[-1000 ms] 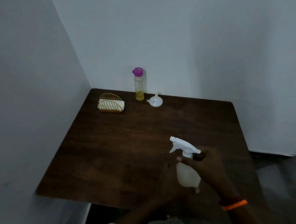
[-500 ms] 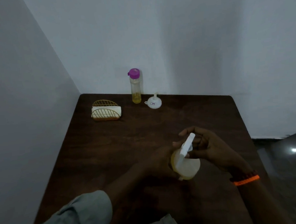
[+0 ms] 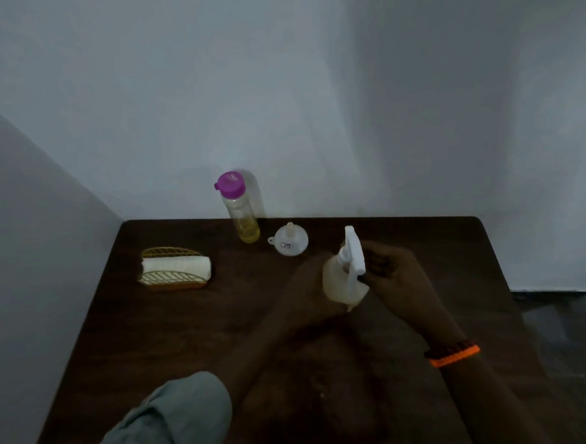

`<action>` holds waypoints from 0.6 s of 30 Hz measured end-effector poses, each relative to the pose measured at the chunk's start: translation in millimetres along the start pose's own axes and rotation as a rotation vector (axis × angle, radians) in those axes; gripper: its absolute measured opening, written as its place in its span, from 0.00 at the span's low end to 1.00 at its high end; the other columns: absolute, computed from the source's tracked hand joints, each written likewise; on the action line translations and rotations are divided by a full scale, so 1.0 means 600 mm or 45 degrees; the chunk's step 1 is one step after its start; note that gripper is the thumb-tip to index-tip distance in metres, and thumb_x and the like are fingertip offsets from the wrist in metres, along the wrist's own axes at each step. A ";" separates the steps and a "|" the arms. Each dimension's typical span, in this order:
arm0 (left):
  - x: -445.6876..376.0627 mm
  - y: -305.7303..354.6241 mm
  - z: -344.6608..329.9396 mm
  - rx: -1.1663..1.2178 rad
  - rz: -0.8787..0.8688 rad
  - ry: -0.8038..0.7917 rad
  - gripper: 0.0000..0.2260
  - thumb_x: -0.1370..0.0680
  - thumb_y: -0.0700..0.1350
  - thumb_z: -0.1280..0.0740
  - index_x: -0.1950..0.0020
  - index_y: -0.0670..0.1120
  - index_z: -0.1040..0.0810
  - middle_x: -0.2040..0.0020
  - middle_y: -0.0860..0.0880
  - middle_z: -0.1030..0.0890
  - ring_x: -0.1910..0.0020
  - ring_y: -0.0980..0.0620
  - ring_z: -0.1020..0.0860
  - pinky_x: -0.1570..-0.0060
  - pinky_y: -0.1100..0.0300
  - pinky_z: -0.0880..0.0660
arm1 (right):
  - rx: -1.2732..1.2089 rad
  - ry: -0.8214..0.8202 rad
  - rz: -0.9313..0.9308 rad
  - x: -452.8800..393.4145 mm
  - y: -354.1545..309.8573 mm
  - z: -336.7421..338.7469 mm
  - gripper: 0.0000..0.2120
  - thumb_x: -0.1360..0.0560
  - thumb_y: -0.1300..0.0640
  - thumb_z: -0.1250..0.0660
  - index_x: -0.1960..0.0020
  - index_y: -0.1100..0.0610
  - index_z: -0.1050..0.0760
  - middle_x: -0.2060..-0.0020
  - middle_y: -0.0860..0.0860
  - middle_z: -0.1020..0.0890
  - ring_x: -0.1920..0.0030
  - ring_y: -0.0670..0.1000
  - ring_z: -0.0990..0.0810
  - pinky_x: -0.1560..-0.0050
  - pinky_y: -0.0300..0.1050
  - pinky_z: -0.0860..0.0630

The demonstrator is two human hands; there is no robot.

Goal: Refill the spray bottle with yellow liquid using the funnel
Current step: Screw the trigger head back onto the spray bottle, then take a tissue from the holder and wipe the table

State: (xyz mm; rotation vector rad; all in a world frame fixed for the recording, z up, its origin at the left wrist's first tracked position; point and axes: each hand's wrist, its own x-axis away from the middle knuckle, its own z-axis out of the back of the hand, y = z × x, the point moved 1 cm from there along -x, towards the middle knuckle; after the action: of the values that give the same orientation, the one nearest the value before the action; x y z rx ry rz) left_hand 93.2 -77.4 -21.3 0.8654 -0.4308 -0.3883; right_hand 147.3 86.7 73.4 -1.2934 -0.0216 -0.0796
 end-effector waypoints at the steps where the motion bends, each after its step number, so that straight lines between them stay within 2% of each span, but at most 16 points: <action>1: -0.027 -0.003 -0.001 0.034 0.002 0.013 0.38 0.36 0.56 0.21 0.29 0.53 0.31 0.34 0.53 0.23 0.36 0.53 0.24 0.36 0.53 0.25 | 0.018 0.019 0.026 -0.023 0.007 0.005 0.17 0.24 0.68 0.31 0.41 0.49 0.21 0.48 0.42 0.16 0.46 0.37 0.18 0.47 0.30 0.23; 3: -0.085 0.000 0.001 -0.017 0.009 0.017 0.39 0.36 0.59 0.22 0.29 0.51 0.31 0.33 0.51 0.25 0.34 0.53 0.25 0.34 0.52 0.27 | 0.047 0.067 0.052 -0.066 0.026 0.014 0.18 0.24 0.68 0.31 0.40 0.48 0.22 0.47 0.42 0.17 0.44 0.37 0.18 0.45 0.32 0.22; 5: -0.132 0.000 -0.001 -0.041 0.045 0.034 0.40 0.36 0.59 0.23 0.28 0.48 0.32 0.31 0.48 0.26 0.32 0.49 0.27 0.32 0.51 0.29 | 0.064 0.117 0.066 -0.105 0.049 0.021 0.18 0.23 0.68 0.31 0.37 0.55 0.21 0.44 0.48 0.16 0.42 0.41 0.18 0.40 0.37 0.22; 7: -0.162 -0.006 -0.003 -0.035 0.037 0.088 0.38 0.36 0.56 0.21 0.30 0.46 0.31 0.32 0.46 0.25 0.32 0.47 0.26 0.32 0.49 0.29 | 0.103 0.140 0.085 -0.138 0.069 0.026 0.18 0.23 0.67 0.31 0.34 0.58 0.21 0.41 0.51 0.16 0.40 0.43 0.18 0.38 0.40 0.22; 9: -0.189 -0.012 -0.007 -0.021 0.014 0.086 0.36 0.35 0.51 0.20 0.31 0.44 0.29 0.34 0.45 0.25 0.33 0.46 0.26 0.33 0.49 0.29 | 0.131 0.154 0.098 -0.163 0.085 0.031 0.18 0.23 0.66 0.31 0.34 0.58 0.22 0.41 0.50 0.16 0.39 0.45 0.19 0.37 0.45 0.22; 10: -0.202 -0.017 -0.007 -0.019 -0.007 0.095 0.36 0.35 0.52 0.20 0.31 0.44 0.29 0.34 0.45 0.24 0.33 0.46 0.26 0.33 0.49 0.28 | 0.130 0.156 0.100 -0.172 0.091 0.032 0.18 0.23 0.66 0.31 0.34 0.57 0.21 0.41 0.50 0.16 0.40 0.45 0.18 0.37 0.46 0.22; 14: -0.232 -0.039 -0.010 -0.090 0.006 0.092 0.41 0.37 0.58 0.22 0.28 0.45 0.31 0.32 0.46 0.26 0.31 0.47 0.28 0.33 0.46 0.29 | 0.144 0.150 0.116 -0.197 0.113 0.037 0.16 0.23 0.66 0.31 0.36 0.59 0.20 0.43 0.51 0.15 0.41 0.45 0.17 0.38 0.45 0.21; 18: -0.240 -0.040 -0.010 -0.131 0.016 0.116 0.46 0.37 0.51 0.18 0.24 0.42 0.35 0.28 0.43 0.29 0.29 0.44 0.30 0.31 0.45 0.31 | 0.129 0.140 0.131 -0.211 0.130 0.043 0.17 0.23 0.69 0.32 0.36 0.61 0.21 0.42 0.53 0.16 0.40 0.47 0.18 0.38 0.43 0.21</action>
State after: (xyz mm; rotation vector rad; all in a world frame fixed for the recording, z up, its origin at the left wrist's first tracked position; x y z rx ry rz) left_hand -29.1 -16.9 -73.0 0.7766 -0.3293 -0.3552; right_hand 27.2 138.5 -2.1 -1.1853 0.1335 -0.0601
